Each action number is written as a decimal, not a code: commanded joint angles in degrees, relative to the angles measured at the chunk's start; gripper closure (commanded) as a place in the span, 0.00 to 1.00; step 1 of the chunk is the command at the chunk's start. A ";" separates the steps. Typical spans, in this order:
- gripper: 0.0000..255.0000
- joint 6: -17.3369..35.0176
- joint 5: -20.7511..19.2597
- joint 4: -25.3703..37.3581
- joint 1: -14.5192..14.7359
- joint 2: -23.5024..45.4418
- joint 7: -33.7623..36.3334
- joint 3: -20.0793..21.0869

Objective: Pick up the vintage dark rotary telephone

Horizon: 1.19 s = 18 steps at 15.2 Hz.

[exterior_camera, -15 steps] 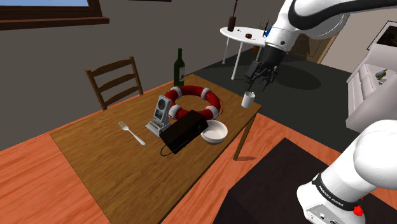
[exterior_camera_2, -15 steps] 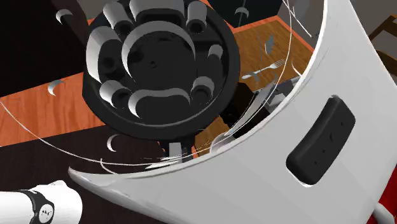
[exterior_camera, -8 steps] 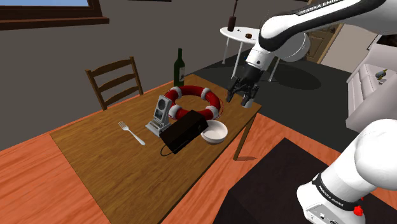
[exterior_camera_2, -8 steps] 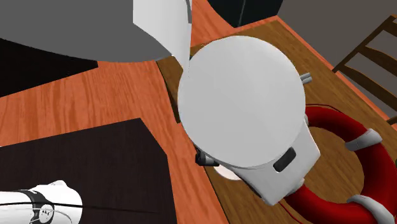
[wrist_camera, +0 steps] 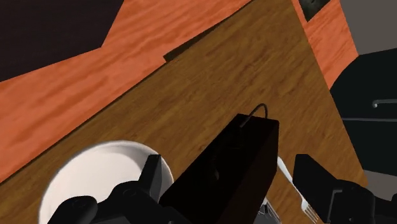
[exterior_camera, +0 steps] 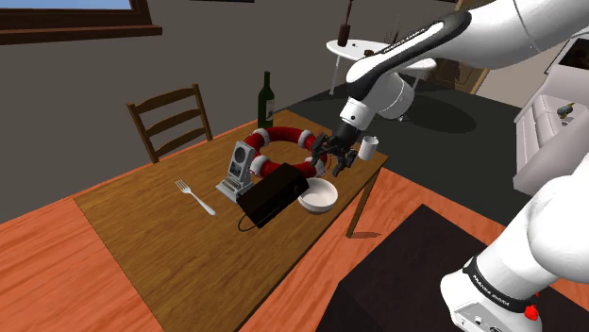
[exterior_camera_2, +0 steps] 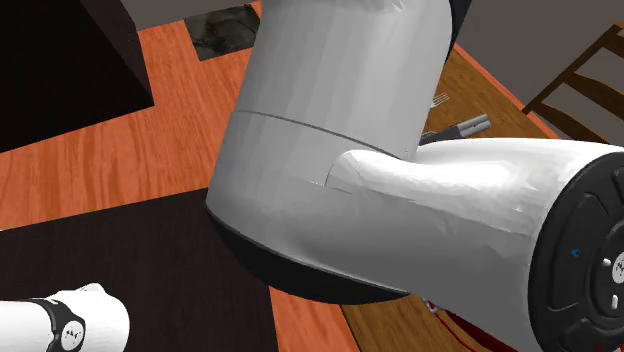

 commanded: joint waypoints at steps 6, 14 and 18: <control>0.00 2.67 14.20 9.32 -0.13 16.76 -4.60 2.37; 0.00 5.20 17.32 10.59 -0.53 22.05 -8.97 3.25; 1.00 5.22 17.34 10.60 -0.51 22.06 -8.94 3.27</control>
